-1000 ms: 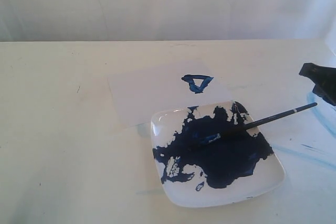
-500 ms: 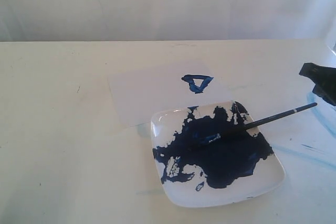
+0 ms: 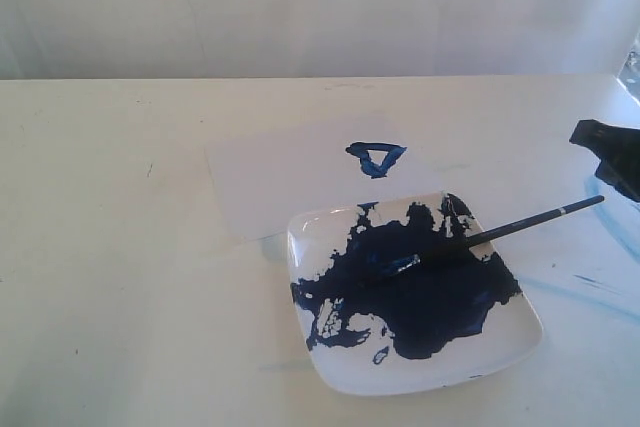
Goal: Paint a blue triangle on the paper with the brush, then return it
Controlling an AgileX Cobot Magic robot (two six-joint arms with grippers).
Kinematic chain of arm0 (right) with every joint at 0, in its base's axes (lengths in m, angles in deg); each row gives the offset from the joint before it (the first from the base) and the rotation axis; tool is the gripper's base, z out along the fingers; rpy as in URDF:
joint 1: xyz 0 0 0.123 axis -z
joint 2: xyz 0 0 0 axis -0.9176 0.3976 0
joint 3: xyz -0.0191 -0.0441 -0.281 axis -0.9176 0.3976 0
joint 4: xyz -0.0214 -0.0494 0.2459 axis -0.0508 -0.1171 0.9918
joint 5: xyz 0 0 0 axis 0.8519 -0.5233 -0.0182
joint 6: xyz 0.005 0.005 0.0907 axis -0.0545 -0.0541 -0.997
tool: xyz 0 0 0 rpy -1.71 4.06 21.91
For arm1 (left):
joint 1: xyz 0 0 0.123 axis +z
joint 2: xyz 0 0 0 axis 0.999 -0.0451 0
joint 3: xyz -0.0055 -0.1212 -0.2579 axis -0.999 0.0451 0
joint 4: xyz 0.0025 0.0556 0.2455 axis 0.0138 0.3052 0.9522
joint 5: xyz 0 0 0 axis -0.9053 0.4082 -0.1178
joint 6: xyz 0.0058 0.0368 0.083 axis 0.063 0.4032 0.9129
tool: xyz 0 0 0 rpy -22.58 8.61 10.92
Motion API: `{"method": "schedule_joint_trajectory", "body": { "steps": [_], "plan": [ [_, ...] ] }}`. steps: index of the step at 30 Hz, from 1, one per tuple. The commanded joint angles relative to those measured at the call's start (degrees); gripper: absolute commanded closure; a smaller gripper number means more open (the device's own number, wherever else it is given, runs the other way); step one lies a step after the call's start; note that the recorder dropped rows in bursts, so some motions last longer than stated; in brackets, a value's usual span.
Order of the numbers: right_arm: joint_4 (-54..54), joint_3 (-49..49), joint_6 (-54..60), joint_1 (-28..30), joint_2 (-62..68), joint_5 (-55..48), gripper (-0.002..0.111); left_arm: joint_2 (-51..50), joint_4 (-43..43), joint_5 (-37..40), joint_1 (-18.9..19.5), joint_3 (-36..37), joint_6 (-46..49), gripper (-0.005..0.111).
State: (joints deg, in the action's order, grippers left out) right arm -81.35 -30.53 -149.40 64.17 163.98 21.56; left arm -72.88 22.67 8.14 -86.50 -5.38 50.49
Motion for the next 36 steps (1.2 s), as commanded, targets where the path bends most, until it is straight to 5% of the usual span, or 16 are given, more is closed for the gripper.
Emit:
{"method": "schedule_joint_trajectory", "body": {
  "steps": [1,19,36],
  "plan": [
    [-0.2,0.2,0.0,0.2,-0.4,-0.1,0.108,0.3,0.0,-0.2,0.0,0.0,0.0,0.107],
    [-0.2,0.2,0.0,0.2,-2.2,0.8,0.108,0.3,0.0,-0.2,0.0,0.0,0.0,0.107],
    [-0.2,0.2,0.0,0.2,-33.8,0.8,0.108,0.3,0.0,-0.2,0.0,0.0,0.0,0.107]
  ]
}}
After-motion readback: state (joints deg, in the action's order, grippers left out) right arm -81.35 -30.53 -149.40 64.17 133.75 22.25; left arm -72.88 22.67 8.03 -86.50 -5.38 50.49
